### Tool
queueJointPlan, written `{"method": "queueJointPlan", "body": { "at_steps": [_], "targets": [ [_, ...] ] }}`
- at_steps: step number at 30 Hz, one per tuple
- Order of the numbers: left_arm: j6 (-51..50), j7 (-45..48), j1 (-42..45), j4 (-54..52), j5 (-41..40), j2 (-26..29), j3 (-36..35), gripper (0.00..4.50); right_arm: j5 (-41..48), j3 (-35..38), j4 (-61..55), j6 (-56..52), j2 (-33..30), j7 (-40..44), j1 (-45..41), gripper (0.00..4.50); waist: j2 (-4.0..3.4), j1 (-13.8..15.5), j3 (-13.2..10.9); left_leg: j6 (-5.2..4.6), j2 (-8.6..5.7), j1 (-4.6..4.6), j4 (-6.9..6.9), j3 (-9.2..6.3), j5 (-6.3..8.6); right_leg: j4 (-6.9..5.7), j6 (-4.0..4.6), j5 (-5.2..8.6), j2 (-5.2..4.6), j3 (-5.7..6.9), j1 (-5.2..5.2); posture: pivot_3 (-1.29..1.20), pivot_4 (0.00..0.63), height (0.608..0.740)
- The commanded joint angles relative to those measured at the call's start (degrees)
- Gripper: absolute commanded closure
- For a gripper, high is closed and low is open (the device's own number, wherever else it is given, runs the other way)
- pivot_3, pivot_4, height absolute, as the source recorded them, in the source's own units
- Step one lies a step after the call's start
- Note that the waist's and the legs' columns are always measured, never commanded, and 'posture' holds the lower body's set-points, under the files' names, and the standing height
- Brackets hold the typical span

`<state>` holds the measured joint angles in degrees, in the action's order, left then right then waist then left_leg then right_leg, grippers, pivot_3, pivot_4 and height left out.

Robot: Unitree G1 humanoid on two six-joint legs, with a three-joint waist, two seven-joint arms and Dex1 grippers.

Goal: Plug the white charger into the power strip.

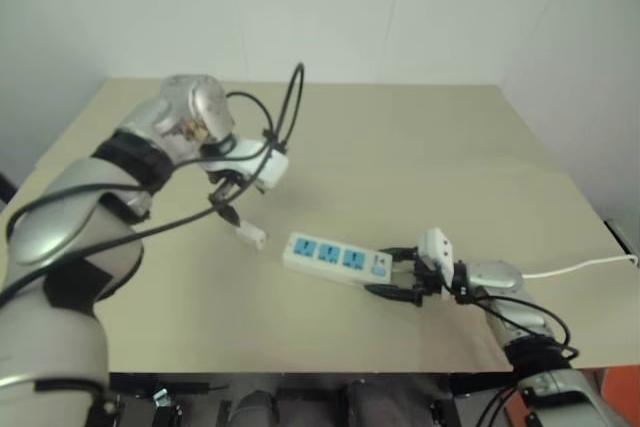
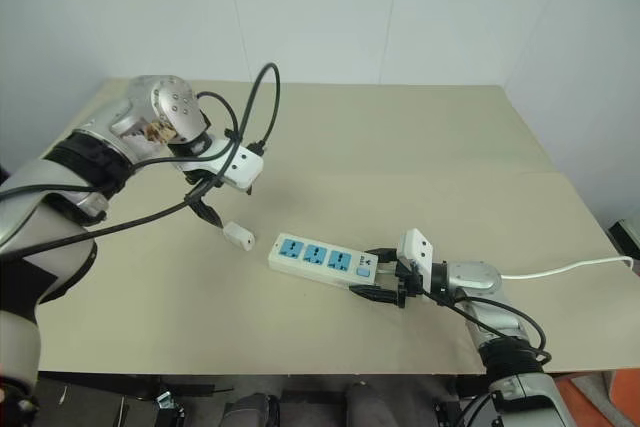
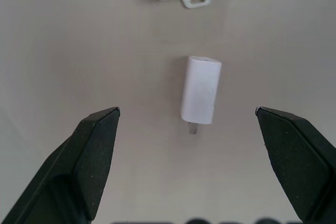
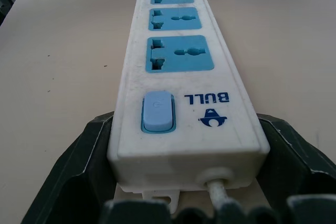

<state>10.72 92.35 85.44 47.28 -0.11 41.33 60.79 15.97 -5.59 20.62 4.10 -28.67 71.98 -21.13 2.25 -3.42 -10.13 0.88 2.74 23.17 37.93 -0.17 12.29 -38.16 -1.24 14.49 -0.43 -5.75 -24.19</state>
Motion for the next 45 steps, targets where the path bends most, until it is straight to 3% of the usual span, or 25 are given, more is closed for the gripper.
{"method": "queueJointPlan", "body": {
  "at_steps": [1, 10, 20, 31, 37, 45],
  "targets": [
    [0.89, 0.15, 1.65, -0.73, -1.61, -0.41, 1.79, 0.00, -1.84, -1.59, -0.48, -1.12, -0.48, -0.37, 2.22, 1.08, 0.00, 0.06, 0.00, 0.00, 0.00, 0.00, 0.00, 0.00, 0.00, 0.00, 0.00, 0.00, 0.00, 0.00, 0.00, 0.00, 0.150, 0.740],
    [0.74, 0.15, -0.97, -5.00, -2.86, -0.10, 3.07, 0.00, -1.54, -1.86, -2.18, -1.95, -0.10, -2.35, 3.16, 1.08, 0.00, 0.01, 0.00, 0.00, 0.00, -0.02, 0.01, -0.01, 0.00, -0.02, -0.01, 0.00, 0.00, 0.00, 0.01, 0.00, 0.150, 0.740],
    [2.78, 0.15, -5.63, -6.42, 3.50, -0.76, 0.33, 0.00, -1.73, -2.03, -3.23, -2.28, -0.08, -3.97, 4.21, 1.08, 0.00, 0.01, 0.00, -0.01, 0.00, -0.04, 0.06, -0.02, 0.00, -0.05, 0.00, 0.00, 0.01, 0.00, 0.05, 0.00, 0.150, 0.740],
    [7.13, 0.07, -9.40, -4.26, 12.56, -5.51, -6.95, 0.00, -2.02, -2.88, -5.42, -3.19, 0.15, -5.93, 5.97, 1.08, 0.01, 0.10, 0.01, -0.01, 0.00, -0.03, 0.09, -0.02, 0.00, -0.06, 0.00, 0.00, 0.01, 0.00, 0.06, 0.00, 0.150, 0.740],
    [9.22, 0.15, -9.50, -3.76, 13.61, -6.72, -7.15, 0.00, -2.00, -3.05, -6.28, -3.58, 0.12, -6.66, 6.57, 1.08, 0.01, 0.10, 0.01, -0.01, 0.00, -0.03, 0.10, -0.03, 0.00, -0.06, 0.01, -0.01, 0.01, 0.00, 0.06, 0.00, 0.150, 0.740],
    [14.40, -0.71, -10.16, -1.13, 21.30, -9.32, -9.25, 0.00, -2.08, -3.05, -7.55, -4.34, -0.11, -7.84, 7.62, 1.08, 0.02, 0.13, 0.02, -0.01, 0.00, -0.04, 0.10, -0.03, 0.00, -0.06, 0.01, -0.01, 0.01, 0.00, 0.08, 0.00, 0.150, 0.740]
  ]
}}
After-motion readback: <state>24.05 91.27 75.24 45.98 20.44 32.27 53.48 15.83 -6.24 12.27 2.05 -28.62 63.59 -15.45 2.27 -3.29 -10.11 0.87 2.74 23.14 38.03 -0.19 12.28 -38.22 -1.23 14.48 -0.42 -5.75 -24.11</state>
